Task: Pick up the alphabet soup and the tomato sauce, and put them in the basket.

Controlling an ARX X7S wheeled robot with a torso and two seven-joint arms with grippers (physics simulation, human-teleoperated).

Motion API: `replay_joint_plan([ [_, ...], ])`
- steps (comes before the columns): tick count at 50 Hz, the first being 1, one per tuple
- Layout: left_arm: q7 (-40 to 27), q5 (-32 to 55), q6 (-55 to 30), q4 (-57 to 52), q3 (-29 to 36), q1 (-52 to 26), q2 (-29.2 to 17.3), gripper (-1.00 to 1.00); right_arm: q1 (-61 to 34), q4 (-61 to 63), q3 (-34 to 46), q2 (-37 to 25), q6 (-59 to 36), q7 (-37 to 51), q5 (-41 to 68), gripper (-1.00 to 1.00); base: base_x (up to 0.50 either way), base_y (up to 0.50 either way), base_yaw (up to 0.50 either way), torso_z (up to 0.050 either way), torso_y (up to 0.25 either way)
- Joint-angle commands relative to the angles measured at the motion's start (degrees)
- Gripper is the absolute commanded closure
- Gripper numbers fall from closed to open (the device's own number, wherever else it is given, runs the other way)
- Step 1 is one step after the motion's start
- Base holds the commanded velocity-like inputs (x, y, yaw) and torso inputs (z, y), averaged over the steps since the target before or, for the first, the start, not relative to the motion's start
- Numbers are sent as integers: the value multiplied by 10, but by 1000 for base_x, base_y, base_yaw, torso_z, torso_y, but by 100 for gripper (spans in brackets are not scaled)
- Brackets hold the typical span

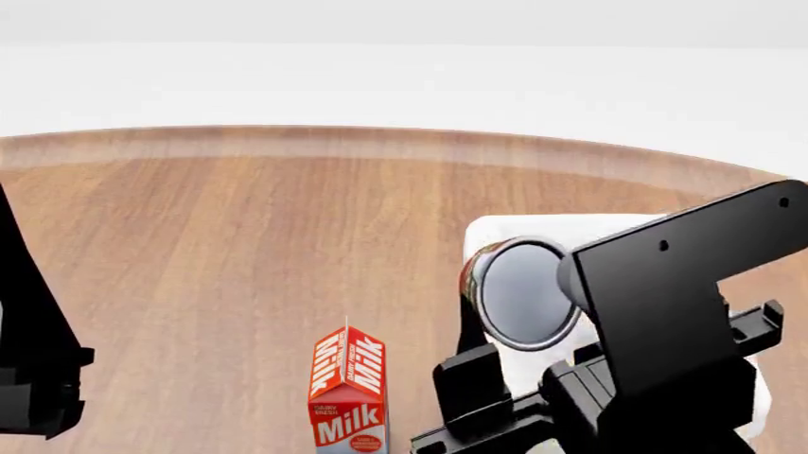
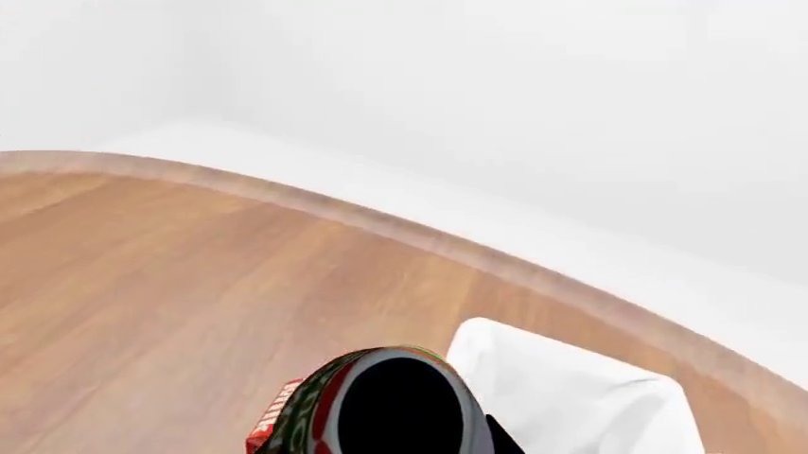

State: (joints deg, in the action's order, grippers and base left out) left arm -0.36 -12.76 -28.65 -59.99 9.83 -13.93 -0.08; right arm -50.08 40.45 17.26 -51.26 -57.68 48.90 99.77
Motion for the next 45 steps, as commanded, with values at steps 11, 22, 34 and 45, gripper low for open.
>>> replay_joint_plan([
  [11, -2, 4, 2, 0, -2, 3, 0, -100, -70, -190, 55, 76, 14, -143, -244, 100, 0, 0, 0, 0, 0],
  [22, 1, 3, -5, 0, -2, -7, 0, -100, -104, -336, 98, 120, 50, -212, -343, 100, 0, 0, 0, 0, 0],
  [34, 0, 4, -3, 0, -3, -7, 0, -100, -130, -486, 121, 171, 110, -258, -414, 100, 0, 0, 0, 0, 0],
  [45, -2, 5, 1, 0, -1, -2, 0, -100, -146, -593, 133, 206, 152, -280, -456, 100, 0, 0, 0, 0, 0],
])
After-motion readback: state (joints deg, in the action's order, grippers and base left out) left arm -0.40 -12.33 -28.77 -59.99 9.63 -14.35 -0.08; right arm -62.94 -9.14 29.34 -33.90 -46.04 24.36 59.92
